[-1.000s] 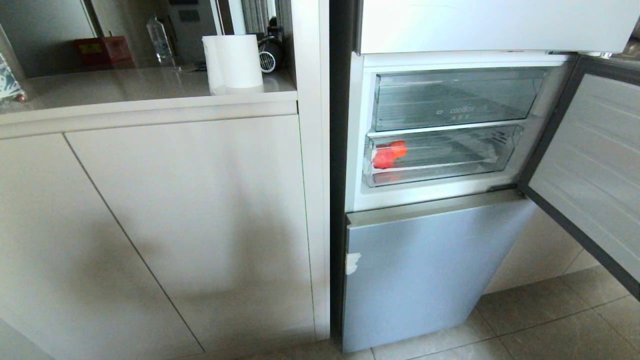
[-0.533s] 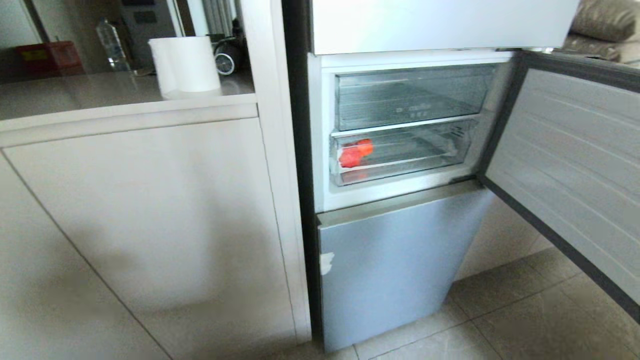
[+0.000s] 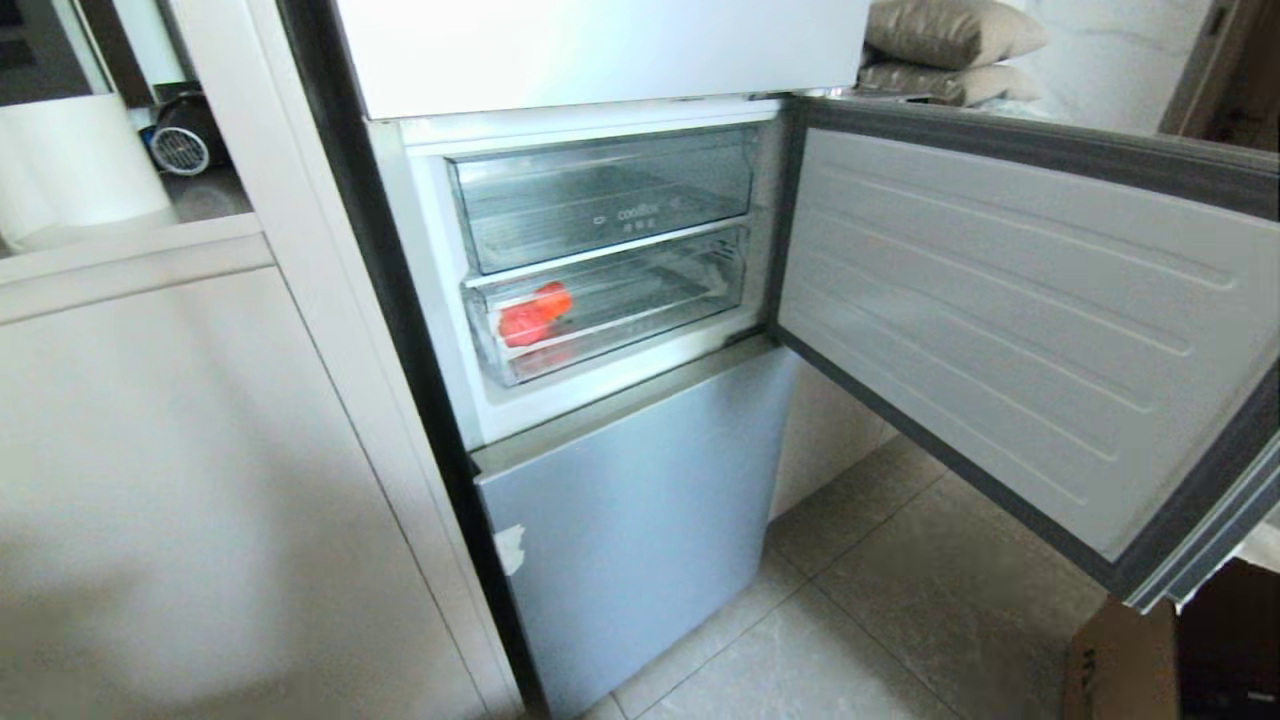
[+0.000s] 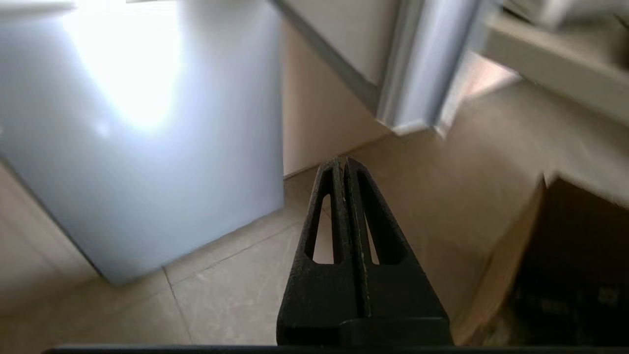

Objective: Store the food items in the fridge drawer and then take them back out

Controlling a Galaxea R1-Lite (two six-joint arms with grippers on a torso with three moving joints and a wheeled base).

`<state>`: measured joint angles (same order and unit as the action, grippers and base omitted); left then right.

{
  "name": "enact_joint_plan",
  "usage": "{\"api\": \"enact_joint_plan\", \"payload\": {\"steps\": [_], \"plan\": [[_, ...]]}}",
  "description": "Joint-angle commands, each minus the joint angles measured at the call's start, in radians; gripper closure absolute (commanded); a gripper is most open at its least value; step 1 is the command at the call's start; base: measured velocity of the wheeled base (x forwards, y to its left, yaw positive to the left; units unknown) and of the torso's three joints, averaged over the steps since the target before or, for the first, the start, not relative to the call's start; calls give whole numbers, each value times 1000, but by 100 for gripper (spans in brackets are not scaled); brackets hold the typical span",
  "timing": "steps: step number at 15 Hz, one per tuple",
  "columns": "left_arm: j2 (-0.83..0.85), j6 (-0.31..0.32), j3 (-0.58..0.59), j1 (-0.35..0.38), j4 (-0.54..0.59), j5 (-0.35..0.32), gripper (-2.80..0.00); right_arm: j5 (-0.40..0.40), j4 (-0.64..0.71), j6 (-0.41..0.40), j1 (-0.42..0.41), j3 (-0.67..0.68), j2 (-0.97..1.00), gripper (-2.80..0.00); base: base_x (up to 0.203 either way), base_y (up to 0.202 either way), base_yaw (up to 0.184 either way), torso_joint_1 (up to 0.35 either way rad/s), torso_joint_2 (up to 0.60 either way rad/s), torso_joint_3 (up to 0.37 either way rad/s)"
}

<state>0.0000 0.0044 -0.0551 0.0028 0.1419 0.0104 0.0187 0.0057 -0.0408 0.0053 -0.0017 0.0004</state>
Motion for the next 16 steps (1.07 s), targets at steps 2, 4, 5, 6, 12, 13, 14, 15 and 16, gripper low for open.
{"api": "enact_joint_plan", "payload": {"steps": [2, 4, 5, 6, 12, 13, 14, 15, 16], "plan": [[2, 0, 0, 0, 1, 0, 0, -24, -12, 58, -7, -1, 51, 0, 1, 3, -76, 3, 4, -1], [2, 0, 0, 0, 1, 0, 0, -40, -83, 215, -8, -61, 75, 0, 0, 0, 0, 0, 0, 0], [2, 0, 0, 0, 1, 0, 0, -50, -101, 293, -10, -142, 109, 0, 0, 0, 0, 0, 0, 0], [2, 0, 0, 0, 1, 0, 0, -69, -113, 365, -18, -235, 157, 0, 0, 0, 0, 0, 0, 0], [2, 0, 0, 0, 1, 0, 0, -140, -368, 772, -483, -476, 673, 0, 0, 0, 0, 0, 0, 0], [2, 0, 0, 0, 1, 0, 0, -85, -430, 815, -619, -485, 724, 0, 0, 0, 0, 0, 0, 0], [2, 0, 0, 0, 1, 0, 0, 1, -488, 866, -744, -495, 780, 0, 0, 0, 0, 0, 0, 0], [2, 0, 0, 0, 1, 0, 0, 105, -537, 920, -834, -506, 851, 0, 0, 0, 0, 0, 0, 0], [2, 0, 0, 0, 1, 0, 0, 177, -574, 960, -882, -518, 916, 0, 0, 0, 0, 0, 0, 0]]}}
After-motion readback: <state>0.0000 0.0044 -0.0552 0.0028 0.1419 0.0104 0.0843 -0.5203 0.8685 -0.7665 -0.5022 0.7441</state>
